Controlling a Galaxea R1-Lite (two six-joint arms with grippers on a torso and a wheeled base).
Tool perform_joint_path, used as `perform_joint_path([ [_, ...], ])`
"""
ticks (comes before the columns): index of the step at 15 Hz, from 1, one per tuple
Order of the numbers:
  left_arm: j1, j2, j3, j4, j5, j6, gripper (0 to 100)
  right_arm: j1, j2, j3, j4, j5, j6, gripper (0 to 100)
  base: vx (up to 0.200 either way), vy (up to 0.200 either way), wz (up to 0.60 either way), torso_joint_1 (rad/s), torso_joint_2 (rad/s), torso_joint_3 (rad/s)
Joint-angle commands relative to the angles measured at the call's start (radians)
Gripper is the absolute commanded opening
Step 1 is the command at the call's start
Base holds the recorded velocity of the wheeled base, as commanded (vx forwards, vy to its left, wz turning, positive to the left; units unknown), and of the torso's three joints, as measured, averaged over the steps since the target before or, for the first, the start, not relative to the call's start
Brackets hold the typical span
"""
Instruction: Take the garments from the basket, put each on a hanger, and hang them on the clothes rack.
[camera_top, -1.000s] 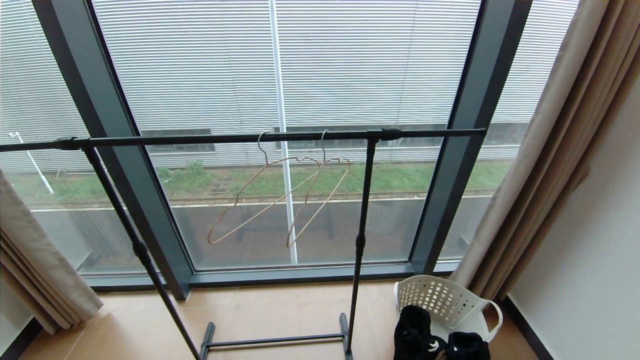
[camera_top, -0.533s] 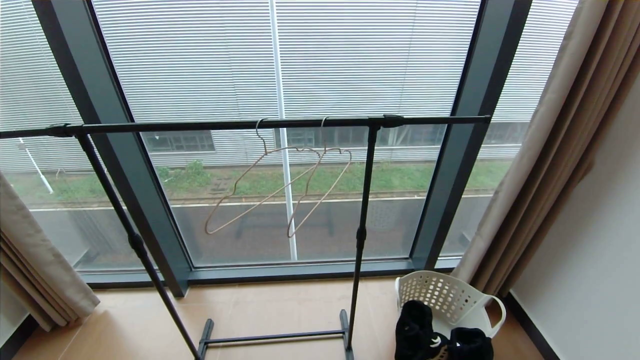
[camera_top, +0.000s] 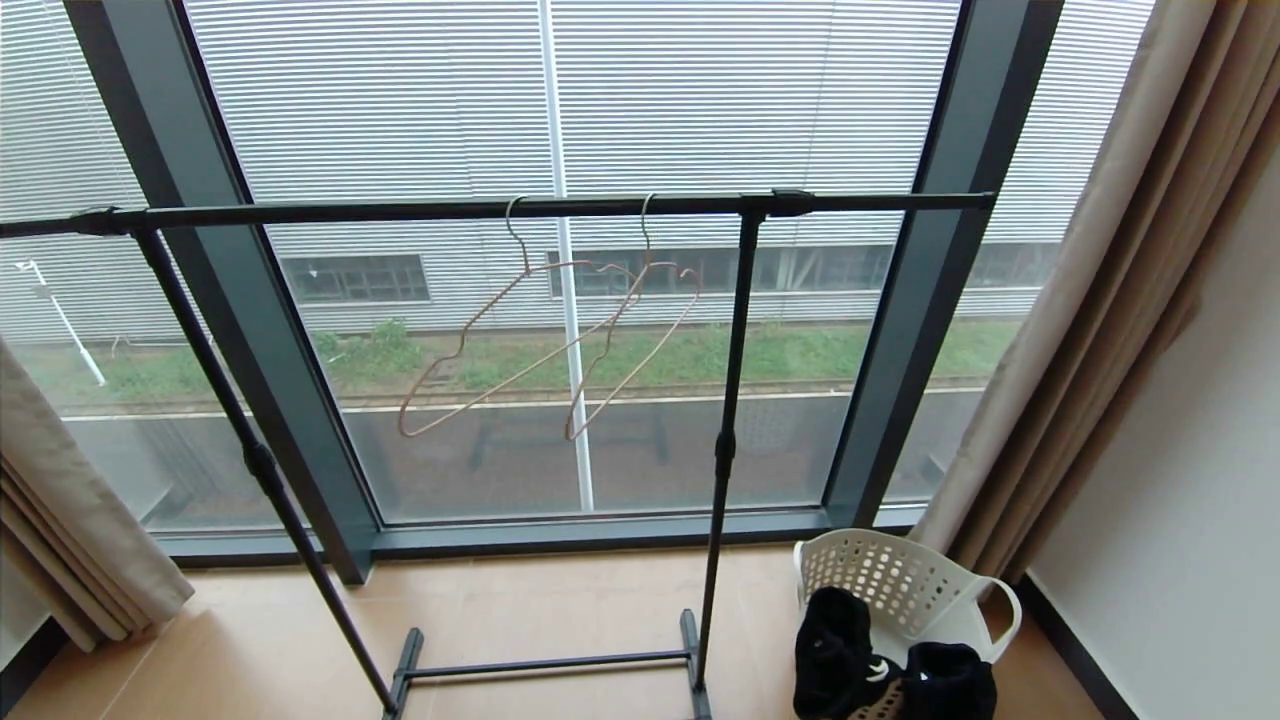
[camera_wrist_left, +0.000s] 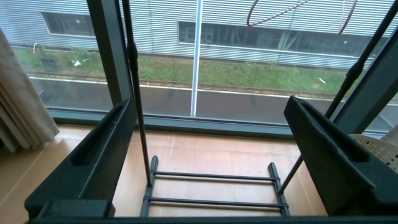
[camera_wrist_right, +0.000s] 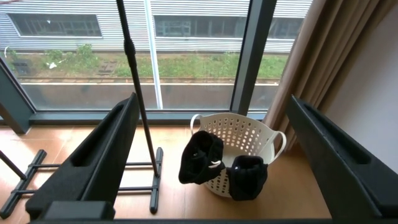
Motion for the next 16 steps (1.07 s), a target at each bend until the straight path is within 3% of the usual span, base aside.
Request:
perform_joint_path([
  [1,0.0,0.001,0.0,0.0,0.001,-0.001,100,0.0,0.001,0.0,0.0,0.0,0.0,100,0.0,0.0,0.0,-0.188,0.43,0.251],
  [16,0.0,0.001,0.001,0.0,0.001,-0.002,100,0.0,0.001,0.0,0.0,-0.002,0.001,100,0.0,0.0,0.0,-0.21,0.53,0.313],
])
